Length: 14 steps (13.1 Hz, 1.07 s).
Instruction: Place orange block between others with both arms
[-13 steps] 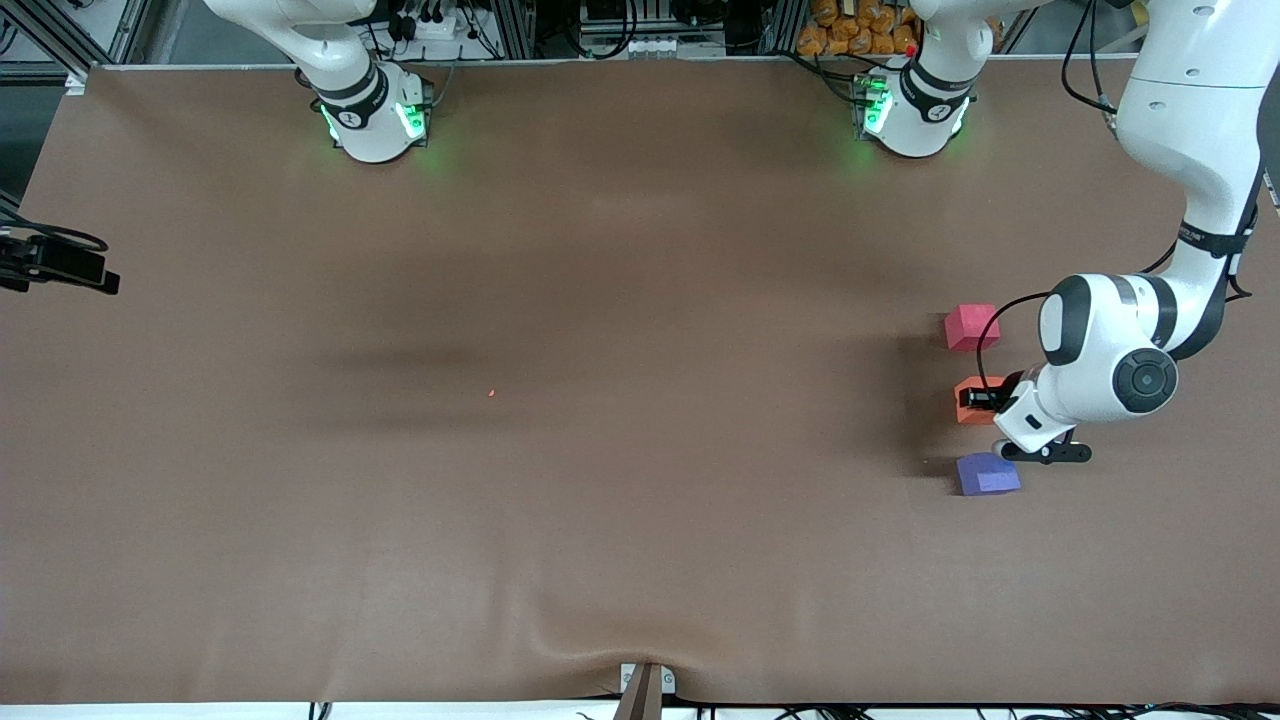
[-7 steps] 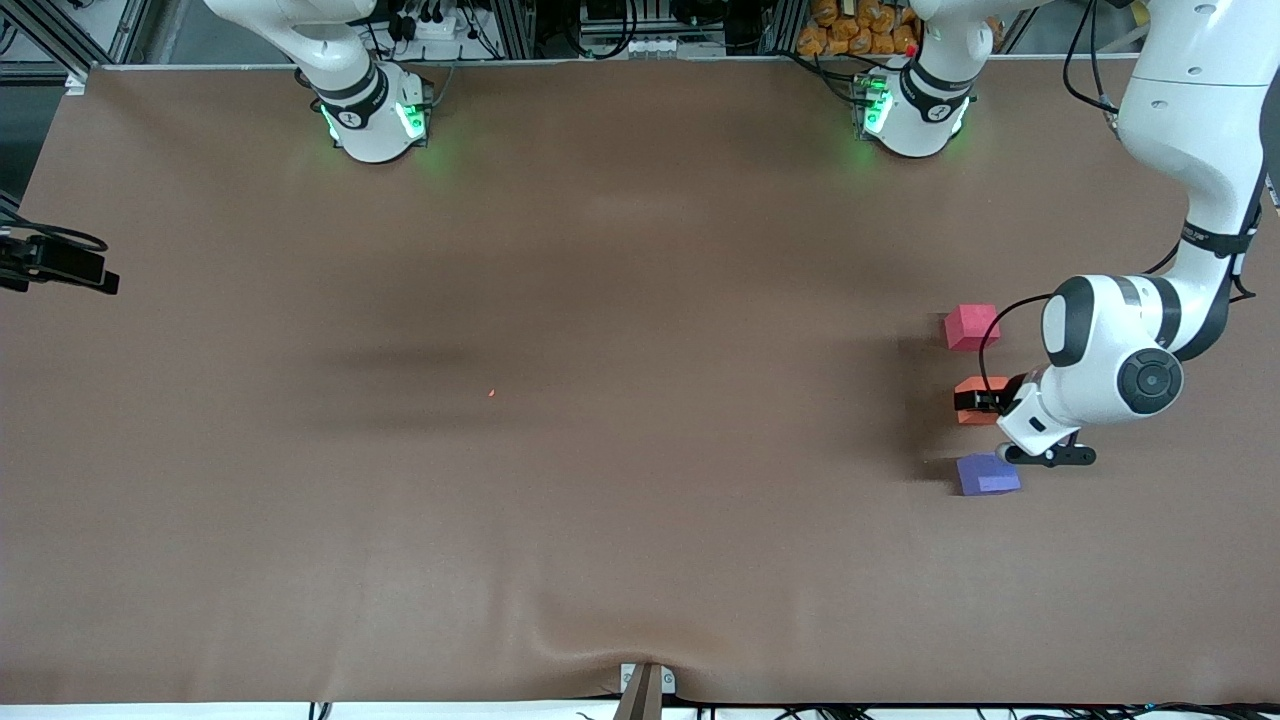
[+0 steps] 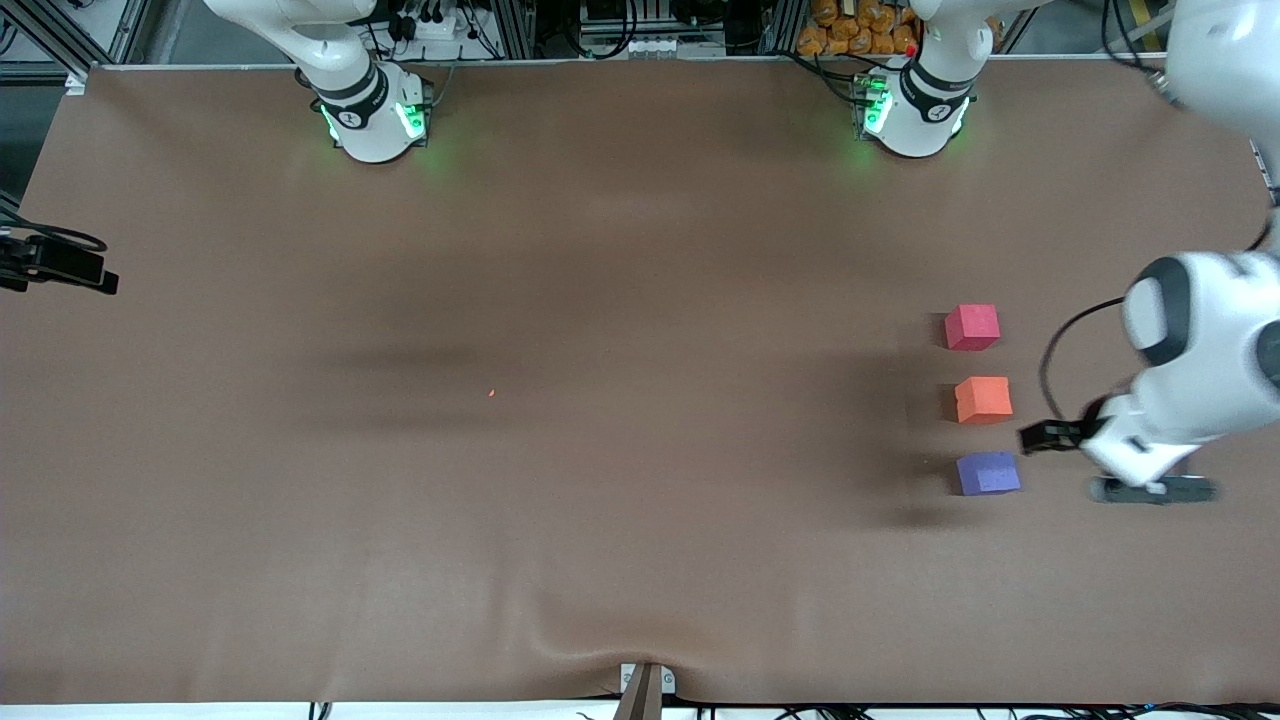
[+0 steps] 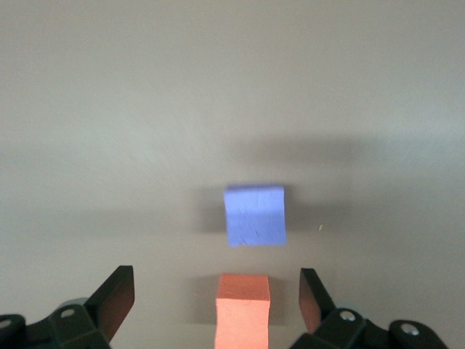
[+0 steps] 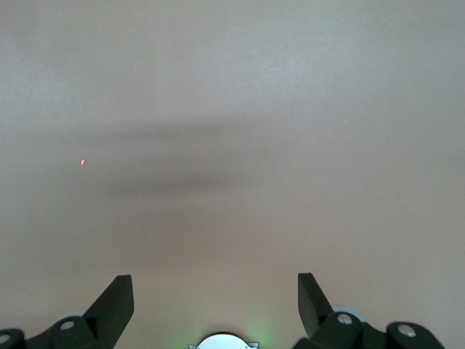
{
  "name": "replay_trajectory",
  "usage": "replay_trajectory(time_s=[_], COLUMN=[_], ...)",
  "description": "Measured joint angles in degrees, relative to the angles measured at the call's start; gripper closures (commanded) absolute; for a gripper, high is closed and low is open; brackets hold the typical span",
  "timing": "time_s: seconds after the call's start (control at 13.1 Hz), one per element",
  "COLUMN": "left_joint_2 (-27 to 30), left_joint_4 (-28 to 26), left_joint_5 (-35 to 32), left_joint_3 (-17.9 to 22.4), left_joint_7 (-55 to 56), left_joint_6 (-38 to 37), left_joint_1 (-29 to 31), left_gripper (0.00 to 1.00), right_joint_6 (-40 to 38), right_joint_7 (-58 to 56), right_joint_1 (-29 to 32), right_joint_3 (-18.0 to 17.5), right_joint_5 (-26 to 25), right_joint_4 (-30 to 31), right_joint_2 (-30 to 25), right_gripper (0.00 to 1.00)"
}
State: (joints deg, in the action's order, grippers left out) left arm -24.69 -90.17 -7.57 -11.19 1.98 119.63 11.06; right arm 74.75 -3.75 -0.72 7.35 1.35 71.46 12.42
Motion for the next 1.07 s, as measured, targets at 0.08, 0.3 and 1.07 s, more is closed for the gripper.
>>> replay_trajectory(time_s=[0.08, 0.3, 1.07], left_joint_2=[1.82, 6.47, 20.04], left_joint_4=[1.71, 5.13, 9.76], left_joint_5=[0.00, 1.14, 5.87], left_joint_3=[0.00, -0.04, 0.13], left_joint_7=[0.00, 0.00, 0.72], left_joint_6=[-1.64, -8.57, -32.28], left_joint_1=[0.02, 0.04, 2.17], left_gripper=[0.00, 0.00, 0.00], right_joint_6=[0.00, 0.00, 0.00], right_joint_7=[0.00, 0.00, 0.00], right_joint_1=[0.00, 0.00, 0.00], right_joint_3=[0.00, 0.00, 0.00], right_joint_5=[0.00, 0.00, 0.00], right_joint_4=[0.00, 0.00, -0.02], right_joint_2=[0.00, 0.00, 0.00], right_gripper=[0.00, 0.00, 0.00])
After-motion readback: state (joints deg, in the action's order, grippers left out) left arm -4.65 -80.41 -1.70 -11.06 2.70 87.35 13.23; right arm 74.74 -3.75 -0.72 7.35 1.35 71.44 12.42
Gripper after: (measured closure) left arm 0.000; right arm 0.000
